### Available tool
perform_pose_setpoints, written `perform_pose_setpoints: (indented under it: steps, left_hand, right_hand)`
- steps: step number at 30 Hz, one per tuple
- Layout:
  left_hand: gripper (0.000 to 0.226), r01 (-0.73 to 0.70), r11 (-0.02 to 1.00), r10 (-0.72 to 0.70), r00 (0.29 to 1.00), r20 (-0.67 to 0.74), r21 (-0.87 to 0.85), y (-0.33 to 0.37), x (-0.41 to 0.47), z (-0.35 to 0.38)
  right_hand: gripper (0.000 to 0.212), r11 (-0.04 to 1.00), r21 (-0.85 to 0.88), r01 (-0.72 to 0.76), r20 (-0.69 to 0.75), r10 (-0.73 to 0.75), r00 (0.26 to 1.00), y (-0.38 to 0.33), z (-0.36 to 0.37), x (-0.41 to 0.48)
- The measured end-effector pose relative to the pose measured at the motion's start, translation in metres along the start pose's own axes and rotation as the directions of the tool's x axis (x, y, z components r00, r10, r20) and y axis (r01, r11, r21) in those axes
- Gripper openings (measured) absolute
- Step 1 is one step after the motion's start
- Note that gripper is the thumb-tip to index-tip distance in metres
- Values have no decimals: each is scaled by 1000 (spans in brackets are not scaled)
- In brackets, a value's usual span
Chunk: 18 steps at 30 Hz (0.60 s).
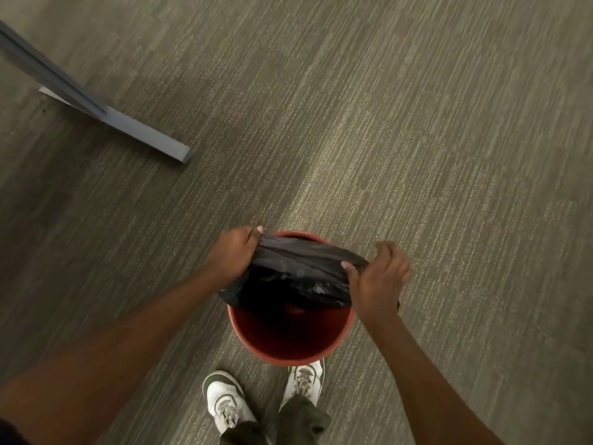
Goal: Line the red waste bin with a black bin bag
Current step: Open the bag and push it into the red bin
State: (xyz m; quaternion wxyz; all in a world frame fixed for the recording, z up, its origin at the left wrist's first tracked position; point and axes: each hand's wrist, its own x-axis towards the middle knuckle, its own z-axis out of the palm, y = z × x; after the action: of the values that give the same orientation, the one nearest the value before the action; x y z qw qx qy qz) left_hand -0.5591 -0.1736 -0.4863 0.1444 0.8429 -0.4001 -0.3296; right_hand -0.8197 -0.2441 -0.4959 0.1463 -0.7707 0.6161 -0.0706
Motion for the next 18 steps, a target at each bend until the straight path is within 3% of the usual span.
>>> perform_pose_setpoints:
  steps: [2,4,5,6,9,12,18]
  left_hand:
    - [43,-4,999,5,1000,29,-46,6,-6,1]
    - [46,6,993,0,999,47,-122,16,-8,-2]
    - [47,12,986,-3,999,53,-169,20,-7,-2]
    - [47,15,978,-1,998,66,-206,24,-6,-2]
    - [47,9,964,29,990,138,-265,35,-4,-4]
    - [47,26,949,42,977,208,-314,40,0,-9]
    - [38,182,869,-23,943,331,-460,36,2,-19]
  right_hand:
    - [25,953,104,284,-89,-276,957,-27,5,-23]
    - [11,759,197,620,-23,-629,777,-58,16,-43]
    - [9,692,196,695,48,-714,698,-70,23,-49]
    - [7,685,182,705,127,-727,674,-79,30,-52]
    - [34,809,-9,588,282,-562,777,-96,40,-43]
    - [46,803,-183,568,271,-514,814,-111,40,-25]
    - [40,836,-207,508,220,-466,857,-108,38,-8]
